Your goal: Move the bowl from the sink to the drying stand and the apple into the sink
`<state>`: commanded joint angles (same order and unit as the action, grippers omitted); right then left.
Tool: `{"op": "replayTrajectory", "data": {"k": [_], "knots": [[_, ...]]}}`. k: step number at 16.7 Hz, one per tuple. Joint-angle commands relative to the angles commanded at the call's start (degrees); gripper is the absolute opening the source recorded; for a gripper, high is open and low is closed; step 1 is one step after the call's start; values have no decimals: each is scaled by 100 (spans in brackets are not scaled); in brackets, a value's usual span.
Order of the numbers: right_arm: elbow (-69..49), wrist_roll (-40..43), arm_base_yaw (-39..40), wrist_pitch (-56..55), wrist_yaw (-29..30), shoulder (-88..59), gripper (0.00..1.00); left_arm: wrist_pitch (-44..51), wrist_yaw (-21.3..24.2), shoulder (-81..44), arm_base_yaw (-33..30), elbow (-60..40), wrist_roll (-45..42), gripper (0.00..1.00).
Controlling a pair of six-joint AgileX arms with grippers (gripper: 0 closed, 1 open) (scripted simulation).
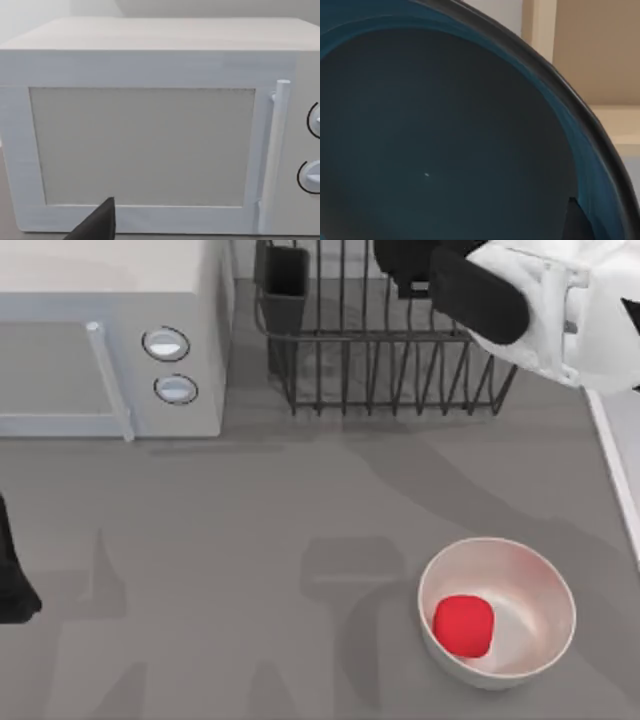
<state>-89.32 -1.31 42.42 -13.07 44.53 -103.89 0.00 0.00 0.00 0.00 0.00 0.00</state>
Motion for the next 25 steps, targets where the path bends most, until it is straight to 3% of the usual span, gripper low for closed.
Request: {"op": "replayTrajectory", "data": {"k": [6, 13, 25], "knots": [[1002, 18, -475, -2271, -494, -1095, 0, 0, 0, 0, 0, 0, 0, 100], [1295, 29, -620, -2708, -642, -1325, 0, 0, 0, 0, 0, 0, 0, 100], [1295, 29, -620, -2708, -642, -1325, 90, 0, 0, 0, 0, 0, 0, 100]]}}
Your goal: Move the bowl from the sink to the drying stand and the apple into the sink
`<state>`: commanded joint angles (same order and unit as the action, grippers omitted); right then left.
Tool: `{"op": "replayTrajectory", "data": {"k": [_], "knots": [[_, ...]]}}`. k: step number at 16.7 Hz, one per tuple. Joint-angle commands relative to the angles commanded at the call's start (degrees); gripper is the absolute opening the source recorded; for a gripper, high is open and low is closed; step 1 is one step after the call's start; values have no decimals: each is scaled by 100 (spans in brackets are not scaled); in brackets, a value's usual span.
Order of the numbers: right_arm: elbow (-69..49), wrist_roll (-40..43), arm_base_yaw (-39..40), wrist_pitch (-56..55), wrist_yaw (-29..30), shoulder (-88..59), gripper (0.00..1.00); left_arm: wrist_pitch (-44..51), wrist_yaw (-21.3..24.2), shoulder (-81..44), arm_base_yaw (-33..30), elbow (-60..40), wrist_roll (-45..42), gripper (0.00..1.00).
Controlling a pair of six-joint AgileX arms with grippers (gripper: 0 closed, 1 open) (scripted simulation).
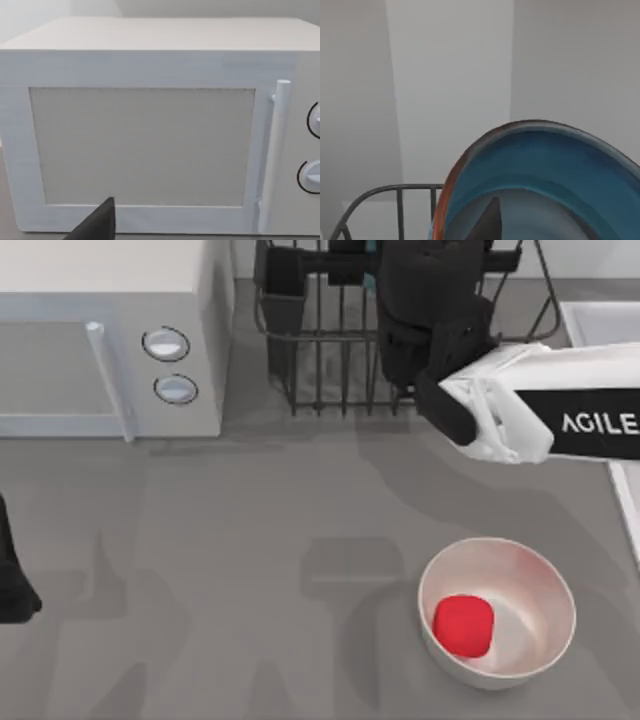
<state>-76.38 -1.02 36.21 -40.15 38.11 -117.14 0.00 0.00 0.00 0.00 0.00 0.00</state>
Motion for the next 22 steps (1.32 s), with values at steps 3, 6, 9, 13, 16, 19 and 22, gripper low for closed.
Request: {"op": "replayTrajectory", "data": {"k": [3, 6, 9, 13, 16, 19, 22], "knots": [[0, 0, 0, 0, 0, 0, 100, 0, 0, 0, 0, 0, 0, 100], [0, 0, 0, 0, 0, 0, 100, 0, 0, 0, 0, 0, 0, 100], [0, 0, 0, 0, 0, 0, 100, 0, 0, 0, 0, 0, 0, 100], [168, 0, -67, 31, -122, 179, 100, 0, 0, 0, 0, 0, 0, 100], [853, -5, -363, 194, -595, 902, 100, 0, 0, 0, 0, 0, 0, 100], [1929, -23, -791, 526, -1286, 2166, 100, 0, 0, 0, 0, 0, 0, 100], [3213, -55, -1307, 1042, -2035, 3923, 100, 0, 0, 0, 0, 0, 0, 100]]}}
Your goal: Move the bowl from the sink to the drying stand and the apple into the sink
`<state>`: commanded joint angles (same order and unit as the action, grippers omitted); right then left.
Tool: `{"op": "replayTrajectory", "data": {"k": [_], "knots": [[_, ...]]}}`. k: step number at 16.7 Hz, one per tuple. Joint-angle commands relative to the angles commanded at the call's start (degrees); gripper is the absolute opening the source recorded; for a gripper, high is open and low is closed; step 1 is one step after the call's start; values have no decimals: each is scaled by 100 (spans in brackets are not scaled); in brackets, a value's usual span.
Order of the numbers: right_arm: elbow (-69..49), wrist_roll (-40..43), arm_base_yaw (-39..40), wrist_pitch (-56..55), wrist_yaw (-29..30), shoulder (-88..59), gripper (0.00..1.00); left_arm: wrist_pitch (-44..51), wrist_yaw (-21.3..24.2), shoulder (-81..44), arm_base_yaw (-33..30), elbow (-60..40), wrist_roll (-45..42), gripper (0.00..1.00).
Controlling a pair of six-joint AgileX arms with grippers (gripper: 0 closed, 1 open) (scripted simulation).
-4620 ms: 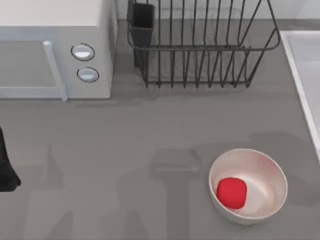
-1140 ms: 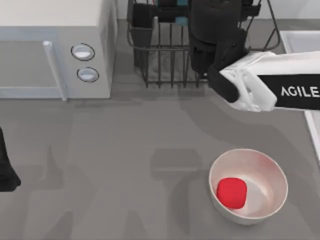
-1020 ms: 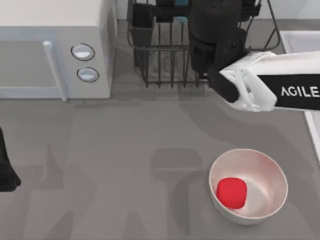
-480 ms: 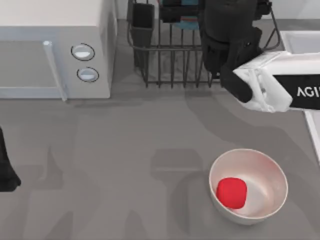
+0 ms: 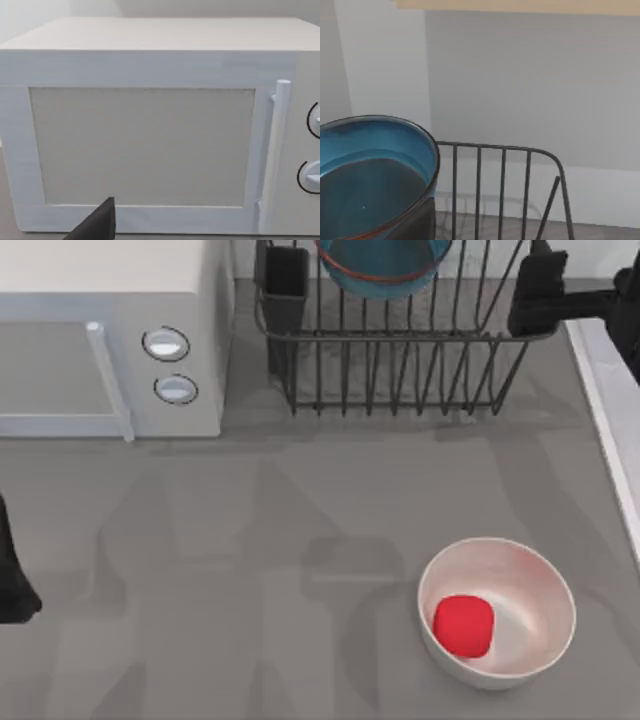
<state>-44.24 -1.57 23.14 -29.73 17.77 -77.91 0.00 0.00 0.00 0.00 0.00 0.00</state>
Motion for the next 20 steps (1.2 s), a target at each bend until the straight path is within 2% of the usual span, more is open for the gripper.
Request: {"op": "replayTrajectory", "data": {"k": [6, 11, 15, 20], "knots": [[2549, -38, -1124, 1399, -1194, 4001, 100, 0, 0, 0, 0, 0, 0, 100], [3961, 44, -1903, 2441, -1676, 6600, 100, 0, 0, 0, 0, 0, 0, 100], [4378, 137, -2259, 2903, -1774, 7638, 100, 0, 0, 0, 0, 0, 0, 100], [4424, 157, -2314, 2973, -1777, 7791, 100, 0, 0, 0, 0, 0, 0, 100]]}}
